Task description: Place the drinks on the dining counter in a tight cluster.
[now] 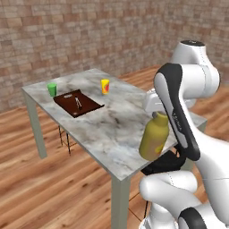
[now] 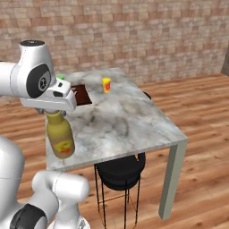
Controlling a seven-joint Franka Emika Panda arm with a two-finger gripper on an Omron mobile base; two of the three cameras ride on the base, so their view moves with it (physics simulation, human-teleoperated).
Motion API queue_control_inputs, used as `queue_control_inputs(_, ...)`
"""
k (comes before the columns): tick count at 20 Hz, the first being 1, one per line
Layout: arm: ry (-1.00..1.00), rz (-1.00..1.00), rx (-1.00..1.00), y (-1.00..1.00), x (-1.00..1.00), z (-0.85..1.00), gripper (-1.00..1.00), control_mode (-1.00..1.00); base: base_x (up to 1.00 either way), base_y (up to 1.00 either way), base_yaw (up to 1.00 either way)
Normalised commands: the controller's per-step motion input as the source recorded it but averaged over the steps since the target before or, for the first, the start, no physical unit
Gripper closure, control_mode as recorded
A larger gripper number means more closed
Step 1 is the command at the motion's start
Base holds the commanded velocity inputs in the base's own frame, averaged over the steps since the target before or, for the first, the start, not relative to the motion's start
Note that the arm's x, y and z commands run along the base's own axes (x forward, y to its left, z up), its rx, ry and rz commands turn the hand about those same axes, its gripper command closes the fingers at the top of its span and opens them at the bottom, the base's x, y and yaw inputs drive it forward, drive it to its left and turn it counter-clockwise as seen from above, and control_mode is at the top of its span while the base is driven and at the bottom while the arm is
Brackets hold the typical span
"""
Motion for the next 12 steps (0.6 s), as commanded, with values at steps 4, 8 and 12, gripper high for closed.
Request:
queue_control_inputs(4, 0.00, 0.00, 0.00, 0.00, 0.00, 0.00, 1.00, 1.00, 0.09, 0.02, 0.00)
queue_control_inputs(8, 0.00, 0.00, 0.00, 0.00, 0.00, 0.00, 1.00, 1.00, 0.00, 0.00, 0.00)
queue_control_inputs(12, 0.00, 0.00, 0.00, 0.00, 0.00, 0.00, 1.00, 1.00, 0.20, 0.07, 0.00)
